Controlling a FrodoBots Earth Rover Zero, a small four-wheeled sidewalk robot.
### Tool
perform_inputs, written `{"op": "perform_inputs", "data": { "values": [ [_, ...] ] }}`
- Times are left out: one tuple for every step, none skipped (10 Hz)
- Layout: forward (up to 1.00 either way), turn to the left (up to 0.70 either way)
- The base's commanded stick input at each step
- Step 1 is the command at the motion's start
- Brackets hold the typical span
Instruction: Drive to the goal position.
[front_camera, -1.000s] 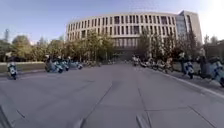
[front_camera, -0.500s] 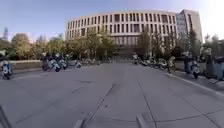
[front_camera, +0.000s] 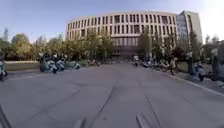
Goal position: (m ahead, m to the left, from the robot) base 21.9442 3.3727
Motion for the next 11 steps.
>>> {"op": "perform_inputs", "data": {
  "values": [
    [0.60,0.00],
    [0.60,0.00],
    [0.60,0.00],
    [0.60,0.00],
    [0.60,0.00],
    [0.60,0.00],
    [0.60,0.00],
    [0.60,0.00],
    [0.60,0.00],
    [0.60,0.00],
    [0.60,-0.02]
  ]
}}
